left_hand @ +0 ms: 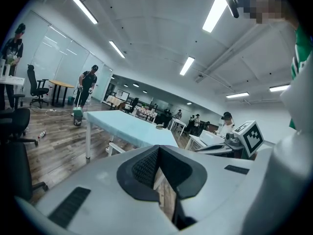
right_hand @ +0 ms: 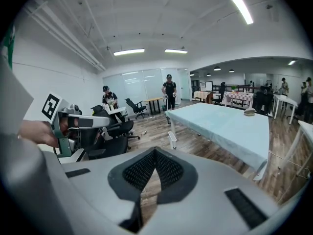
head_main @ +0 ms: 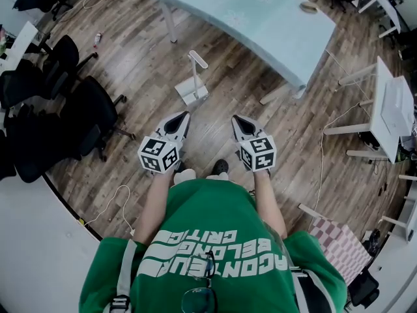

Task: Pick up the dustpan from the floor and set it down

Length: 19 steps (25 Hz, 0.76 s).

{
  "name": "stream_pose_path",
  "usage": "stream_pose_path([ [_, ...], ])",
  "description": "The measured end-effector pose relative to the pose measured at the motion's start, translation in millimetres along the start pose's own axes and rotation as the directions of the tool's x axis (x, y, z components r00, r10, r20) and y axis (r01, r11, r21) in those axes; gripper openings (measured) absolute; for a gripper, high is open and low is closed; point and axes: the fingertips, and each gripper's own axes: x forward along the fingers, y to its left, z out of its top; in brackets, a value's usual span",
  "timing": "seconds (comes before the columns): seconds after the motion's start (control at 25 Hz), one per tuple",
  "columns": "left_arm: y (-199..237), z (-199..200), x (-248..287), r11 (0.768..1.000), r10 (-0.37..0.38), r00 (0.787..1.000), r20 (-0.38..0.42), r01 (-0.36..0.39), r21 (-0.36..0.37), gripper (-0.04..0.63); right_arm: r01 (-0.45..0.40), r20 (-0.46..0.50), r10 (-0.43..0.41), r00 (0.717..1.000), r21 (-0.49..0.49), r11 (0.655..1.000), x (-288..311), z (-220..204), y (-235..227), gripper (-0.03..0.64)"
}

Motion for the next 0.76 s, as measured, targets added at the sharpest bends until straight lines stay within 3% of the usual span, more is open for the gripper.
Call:
stream_pose_path([
  [0.76, -11.7, -2.9, -0.2, 1.000, 0.015, 1.000, 0.005, -0.015, -0.006, -0.008, -0.023, -0.007, 0.023, 1.000, -0.030, 0.999, -5.2, -3.5, -4.5, 0.008],
])
